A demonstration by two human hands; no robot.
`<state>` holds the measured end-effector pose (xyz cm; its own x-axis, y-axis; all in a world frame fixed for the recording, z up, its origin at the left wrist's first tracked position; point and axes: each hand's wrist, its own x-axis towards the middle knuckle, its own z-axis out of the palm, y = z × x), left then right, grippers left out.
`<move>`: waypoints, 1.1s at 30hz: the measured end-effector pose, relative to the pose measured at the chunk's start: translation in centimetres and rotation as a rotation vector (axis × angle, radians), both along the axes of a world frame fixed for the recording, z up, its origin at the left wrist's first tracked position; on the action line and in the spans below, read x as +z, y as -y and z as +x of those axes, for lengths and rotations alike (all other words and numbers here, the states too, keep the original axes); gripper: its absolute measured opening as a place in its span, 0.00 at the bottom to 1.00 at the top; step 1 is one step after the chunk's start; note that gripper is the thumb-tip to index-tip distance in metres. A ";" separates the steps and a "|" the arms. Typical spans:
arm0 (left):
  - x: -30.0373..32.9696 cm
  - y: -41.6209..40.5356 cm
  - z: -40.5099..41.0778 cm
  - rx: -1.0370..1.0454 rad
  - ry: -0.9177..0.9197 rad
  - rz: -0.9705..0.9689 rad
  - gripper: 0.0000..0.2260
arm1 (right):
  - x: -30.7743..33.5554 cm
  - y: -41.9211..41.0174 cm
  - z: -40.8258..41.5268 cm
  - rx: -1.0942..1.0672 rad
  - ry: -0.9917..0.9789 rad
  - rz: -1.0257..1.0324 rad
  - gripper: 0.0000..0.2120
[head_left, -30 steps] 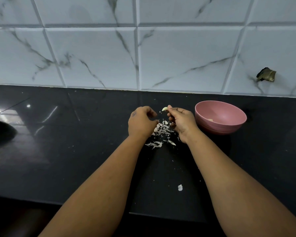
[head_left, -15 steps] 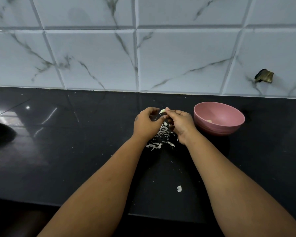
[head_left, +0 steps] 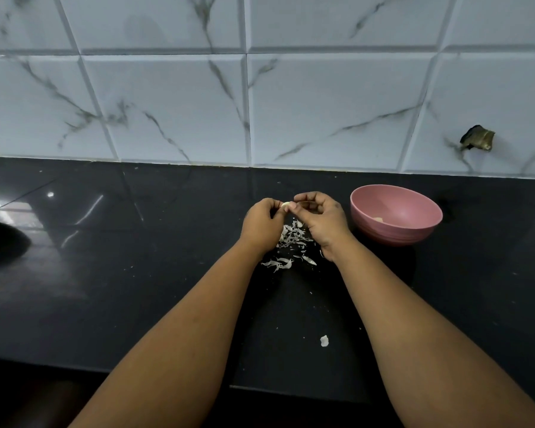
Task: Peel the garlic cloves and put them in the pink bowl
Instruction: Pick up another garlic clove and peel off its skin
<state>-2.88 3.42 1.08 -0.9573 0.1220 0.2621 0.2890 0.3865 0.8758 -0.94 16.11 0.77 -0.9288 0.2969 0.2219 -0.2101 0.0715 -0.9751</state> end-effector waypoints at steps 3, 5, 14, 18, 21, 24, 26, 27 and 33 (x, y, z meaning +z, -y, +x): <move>-0.1 0.1 -0.1 -0.008 -0.020 -0.058 0.05 | 0.1 -0.2 0.1 0.074 -0.026 0.063 0.08; -0.1 0.1 -0.1 -0.016 -0.014 -0.050 0.04 | 0.0 -0.1 0.1 0.088 -0.017 0.054 0.08; 0.2 0.3 -0.1 -0.045 -0.022 0.011 0.04 | 0.6 0.1 0.5 0.179 0.038 -0.248 0.05; 0.3 0.4 0.0 -0.060 -0.031 0.014 0.04 | 0.6 0.0 0.6 0.183 0.053 -0.277 0.05; 0.2 0.5 0.1 -0.065 -0.045 0.030 0.03 | 0.7 0.0 0.6 0.172 0.065 -0.277 0.04; 0.3 0.5 0.1 -0.061 -0.066 0.030 0.03 | 0.7 -0.1 0.5 0.157 0.076 -0.296 0.04; 0.3 0.4 0.2 -0.064 -0.069 0.032 0.03 | 0.6 -0.2 0.4 0.157 0.087 -0.316 0.04; 0.3 0.4 0.2 -0.063 -0.068 0.031 0.04 | 0.6 -0.2 0.4 0.155 0.090 -0.319 0.04; 0.2 0.2 0.4 -0.010 -0.028 0.052 0.05 | 0.6 -0.2 0.0 -0.031 0.036 -0.198 0.07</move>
<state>-2.52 3.25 1.24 -0.9483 0.1173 0.2949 0.3174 0.3378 0.8861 -0.91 16.33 1.42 -0.9247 0.3603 0.1229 -0.1754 -0.1167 -0.9775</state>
